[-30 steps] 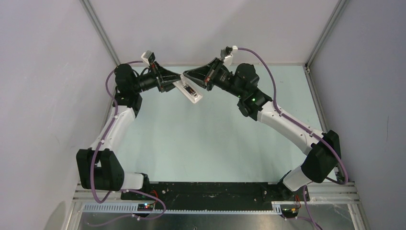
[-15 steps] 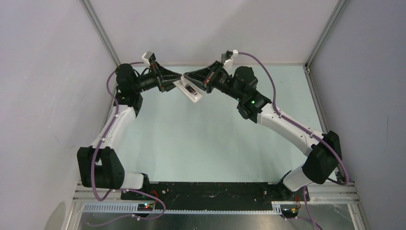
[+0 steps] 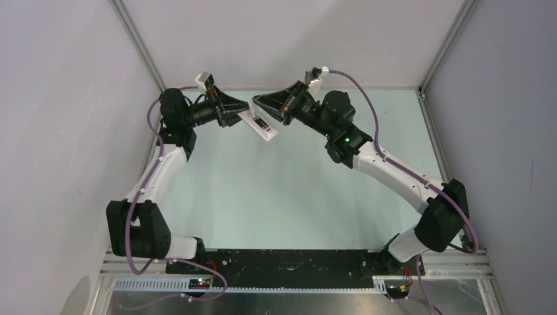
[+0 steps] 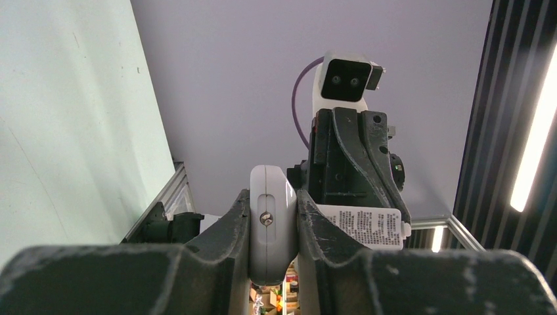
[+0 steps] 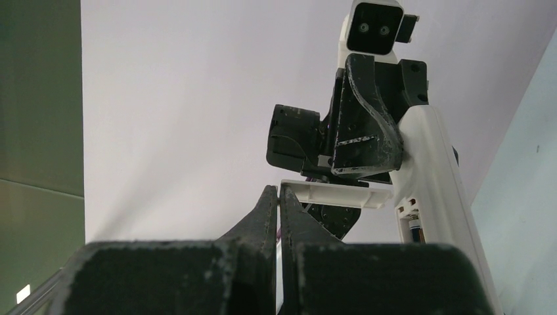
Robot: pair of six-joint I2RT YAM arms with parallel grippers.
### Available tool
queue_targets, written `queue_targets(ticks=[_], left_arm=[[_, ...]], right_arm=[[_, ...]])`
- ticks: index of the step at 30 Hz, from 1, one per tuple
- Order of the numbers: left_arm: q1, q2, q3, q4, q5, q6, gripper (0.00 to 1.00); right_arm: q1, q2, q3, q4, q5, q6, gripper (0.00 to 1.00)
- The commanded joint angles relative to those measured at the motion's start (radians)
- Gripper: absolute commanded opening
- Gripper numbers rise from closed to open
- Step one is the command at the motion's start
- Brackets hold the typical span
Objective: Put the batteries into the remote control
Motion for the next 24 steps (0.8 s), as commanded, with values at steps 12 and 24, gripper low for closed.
queue_targets(ticks=[12,24], left_arm=[[-0.006,-0.002,0.000,0.058,0.000,-0.021,0.00],[-0.006,0.004,0.002,0.069,0.000,-0.029,0.00]], right_arm=[[0.011,0.016,0.001,0.033,0.010,0.030,0.00],[0.010,0.019,-0.014,0.027,0.006,0.041,0.00]])
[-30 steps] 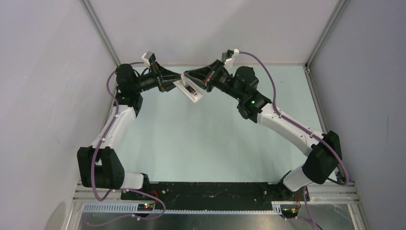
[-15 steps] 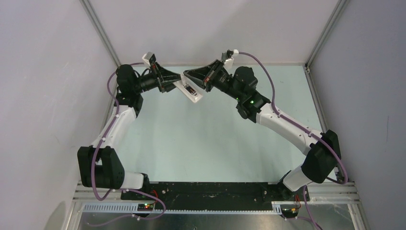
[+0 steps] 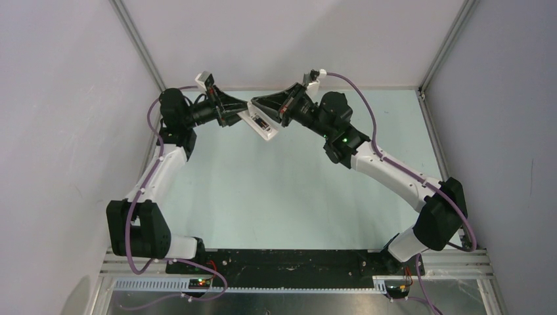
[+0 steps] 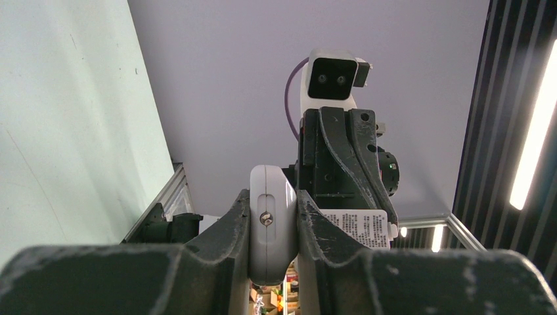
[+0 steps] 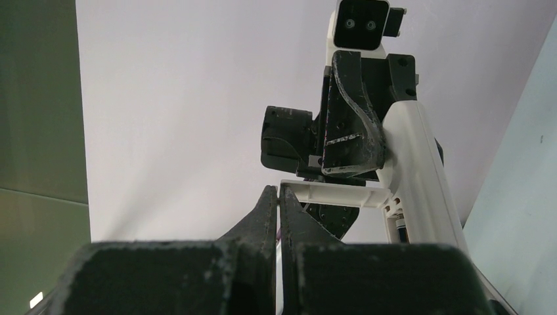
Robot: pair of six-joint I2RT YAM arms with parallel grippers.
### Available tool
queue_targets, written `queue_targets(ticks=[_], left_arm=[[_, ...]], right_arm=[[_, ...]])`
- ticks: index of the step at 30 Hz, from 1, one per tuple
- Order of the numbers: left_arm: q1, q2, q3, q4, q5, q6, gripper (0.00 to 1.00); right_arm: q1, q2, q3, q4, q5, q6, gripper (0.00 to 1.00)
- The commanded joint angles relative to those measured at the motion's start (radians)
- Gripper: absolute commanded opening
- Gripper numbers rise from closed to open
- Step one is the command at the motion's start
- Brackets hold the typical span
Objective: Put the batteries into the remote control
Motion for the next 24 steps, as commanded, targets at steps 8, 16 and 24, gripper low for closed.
queue_targets(ticks=[8,16,24], left_arm=[[-0.006,0.008,0.004,0.061,-0.001,-0.028,0.00],[-0.005,0.008,0.003,0.070,0.001,-0.038,0.00],[-0.005,0.005,-0.011,0.075,0.002,-0.042,0.00]], right_arm=[[-0.001,0.002,-0.016,0.040,-0.013,0.017,0.00],[-0.007,0.013,-0.030,0.068,-0.018,0.019,0.00],[-0.015,0.015,-0.030,0.096,-0.016,0.004,0.00]])
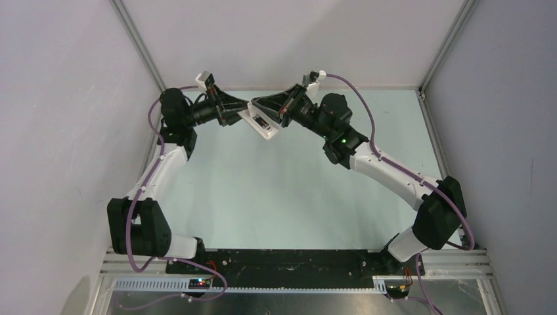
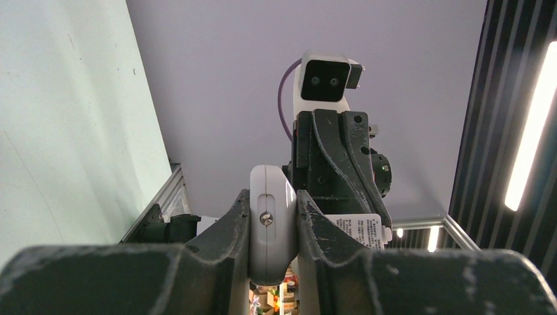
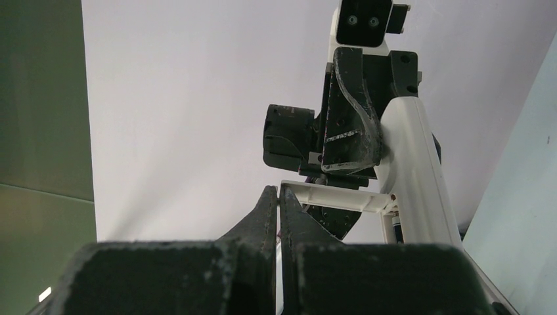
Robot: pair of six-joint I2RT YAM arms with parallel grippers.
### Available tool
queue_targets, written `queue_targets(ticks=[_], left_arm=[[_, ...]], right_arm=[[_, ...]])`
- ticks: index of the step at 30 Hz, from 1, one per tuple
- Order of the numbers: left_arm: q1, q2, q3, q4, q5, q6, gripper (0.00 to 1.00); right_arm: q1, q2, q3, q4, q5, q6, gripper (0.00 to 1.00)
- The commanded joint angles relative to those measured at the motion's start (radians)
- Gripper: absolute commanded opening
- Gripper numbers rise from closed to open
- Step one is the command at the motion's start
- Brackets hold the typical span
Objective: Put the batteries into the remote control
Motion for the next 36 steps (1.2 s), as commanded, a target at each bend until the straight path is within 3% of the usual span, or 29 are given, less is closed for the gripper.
queue_targets(ticks=[1,36], left_arm=[[-0.006,-0.009,-0.011,0.052,0.002,-0.024,0.00],[-0.005,0.002,-0.002,0.134,-0.032,-0.152,0.00]], right_arm=[[-0.008,0.008,-0.005,0.048,-0.004,-0.016,0.00],[-0.015,0.023,-0.050,0.099,-0.052,0.018,0.00]])
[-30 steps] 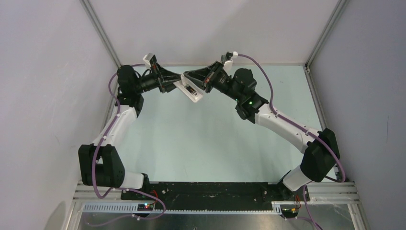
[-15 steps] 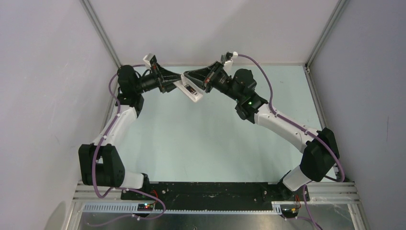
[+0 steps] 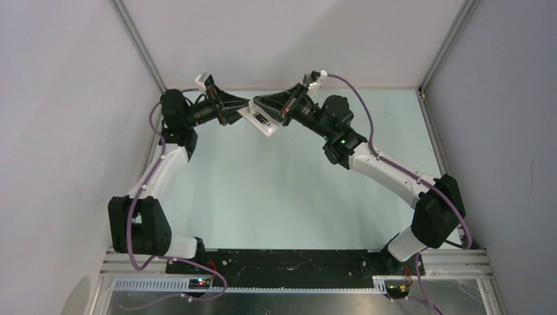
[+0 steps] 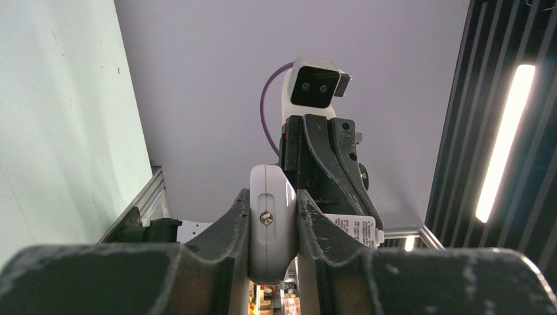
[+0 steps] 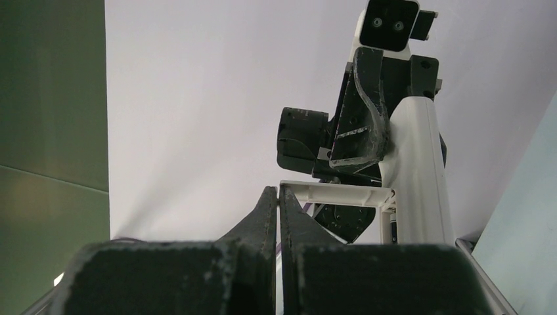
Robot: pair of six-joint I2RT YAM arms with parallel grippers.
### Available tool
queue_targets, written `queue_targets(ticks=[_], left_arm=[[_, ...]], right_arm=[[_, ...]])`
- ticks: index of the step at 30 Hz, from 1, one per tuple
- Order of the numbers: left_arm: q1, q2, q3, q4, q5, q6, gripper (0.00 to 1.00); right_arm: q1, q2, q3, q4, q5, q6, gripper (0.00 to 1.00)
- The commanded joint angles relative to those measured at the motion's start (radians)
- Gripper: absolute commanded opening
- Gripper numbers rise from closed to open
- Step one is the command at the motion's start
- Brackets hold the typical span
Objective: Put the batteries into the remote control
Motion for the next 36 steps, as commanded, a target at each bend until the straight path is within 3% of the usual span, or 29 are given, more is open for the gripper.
queue_targets(ticks=[1,26,36], left_arm=[[-0.005,-0.004,0.012,0.087,-0.006,-0.063,0.00],[-0.006,0.008,-0.001,0.158,-0.011,-0.101,0.00],[-0.005,0.003,-0.017,0.163,-0.008,-0.070,0.00]], right_arm=[[-0.005,0.010,-0.019,-0.009,-0.036,-0.008,0.00],[-0.045,-0.047,-0.038,-0.367,-0.179,-0.095,0.00],[-0.050,-0.080,-0.038,-0.500,-0.160,-0.130,0.00]])
